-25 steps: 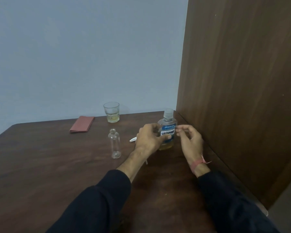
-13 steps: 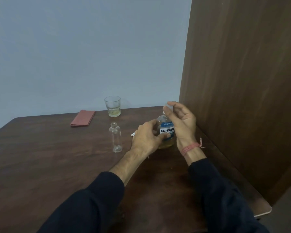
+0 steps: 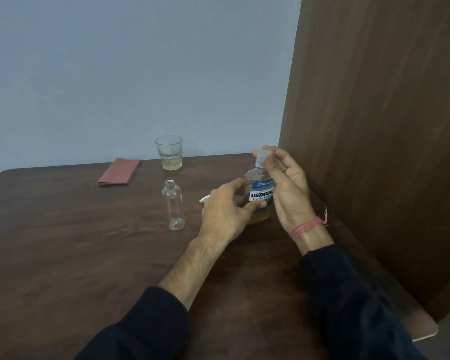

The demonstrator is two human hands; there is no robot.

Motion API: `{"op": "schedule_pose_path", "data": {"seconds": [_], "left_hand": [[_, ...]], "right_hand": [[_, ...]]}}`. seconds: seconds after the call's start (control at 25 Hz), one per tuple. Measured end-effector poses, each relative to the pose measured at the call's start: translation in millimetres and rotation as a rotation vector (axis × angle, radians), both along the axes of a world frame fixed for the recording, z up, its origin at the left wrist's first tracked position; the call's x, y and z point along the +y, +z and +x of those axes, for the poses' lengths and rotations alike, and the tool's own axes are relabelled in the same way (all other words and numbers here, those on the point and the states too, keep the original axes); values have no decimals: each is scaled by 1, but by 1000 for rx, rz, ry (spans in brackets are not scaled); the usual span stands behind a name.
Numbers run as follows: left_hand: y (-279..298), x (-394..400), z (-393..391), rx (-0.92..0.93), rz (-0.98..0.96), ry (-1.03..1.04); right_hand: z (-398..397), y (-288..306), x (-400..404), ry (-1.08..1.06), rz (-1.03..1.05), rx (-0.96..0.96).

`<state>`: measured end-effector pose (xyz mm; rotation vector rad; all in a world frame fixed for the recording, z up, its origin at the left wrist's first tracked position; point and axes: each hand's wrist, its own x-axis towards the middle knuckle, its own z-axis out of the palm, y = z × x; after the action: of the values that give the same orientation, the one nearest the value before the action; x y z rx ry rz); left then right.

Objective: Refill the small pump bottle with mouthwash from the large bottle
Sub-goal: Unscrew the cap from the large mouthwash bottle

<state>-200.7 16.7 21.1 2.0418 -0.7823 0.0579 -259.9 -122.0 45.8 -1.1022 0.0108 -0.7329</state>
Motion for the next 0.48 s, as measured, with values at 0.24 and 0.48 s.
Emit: {"op": "schedule_pose_path", "data": {"seconds": [0.24,0.48], "left_hand": [[-5,-3,-3,14,-35,20],[-6,-4,-7,-18,-15,58]], "right_hand": [[-4,2,5,-12,-3,20],[2,-6,10,-107,-28,62]]}}
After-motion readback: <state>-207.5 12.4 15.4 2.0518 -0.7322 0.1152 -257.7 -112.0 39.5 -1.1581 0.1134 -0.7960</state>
